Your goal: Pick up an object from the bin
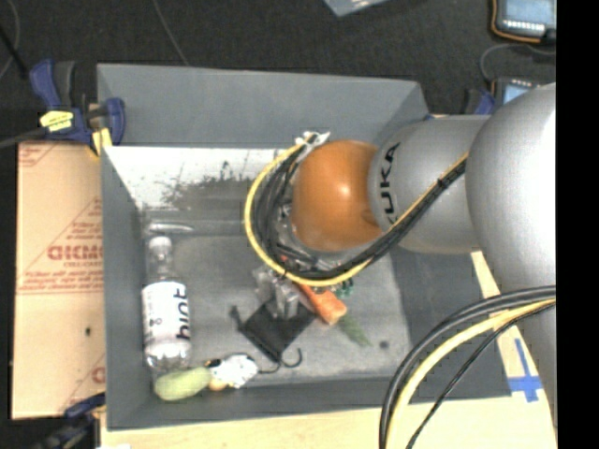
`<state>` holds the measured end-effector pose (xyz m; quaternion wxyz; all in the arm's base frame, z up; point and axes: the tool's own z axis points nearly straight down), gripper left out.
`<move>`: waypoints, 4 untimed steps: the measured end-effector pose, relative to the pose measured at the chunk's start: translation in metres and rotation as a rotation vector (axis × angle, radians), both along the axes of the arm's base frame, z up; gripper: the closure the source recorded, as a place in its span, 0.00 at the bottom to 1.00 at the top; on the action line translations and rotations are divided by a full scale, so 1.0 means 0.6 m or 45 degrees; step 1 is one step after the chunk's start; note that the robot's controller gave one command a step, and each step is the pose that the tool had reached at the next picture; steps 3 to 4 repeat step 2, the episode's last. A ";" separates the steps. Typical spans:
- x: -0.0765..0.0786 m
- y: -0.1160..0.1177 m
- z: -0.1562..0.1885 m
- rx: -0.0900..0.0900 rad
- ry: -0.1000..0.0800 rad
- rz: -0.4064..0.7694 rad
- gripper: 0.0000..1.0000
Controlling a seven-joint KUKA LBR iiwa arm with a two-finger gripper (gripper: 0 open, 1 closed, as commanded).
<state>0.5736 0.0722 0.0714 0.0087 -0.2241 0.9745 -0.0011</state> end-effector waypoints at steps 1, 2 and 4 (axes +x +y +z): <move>0.000 0.000 0.000 0.000 0.000 -0.001 1.00; 0.005 -0.005 0.066 -0.001 0.009 0.029 1.00; 0.005 -0.005 0.066 -0.001 0.009 0.029 1.00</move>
Offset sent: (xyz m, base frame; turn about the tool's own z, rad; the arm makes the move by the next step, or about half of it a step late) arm 0.0082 -0.0038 0.0700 -0.0379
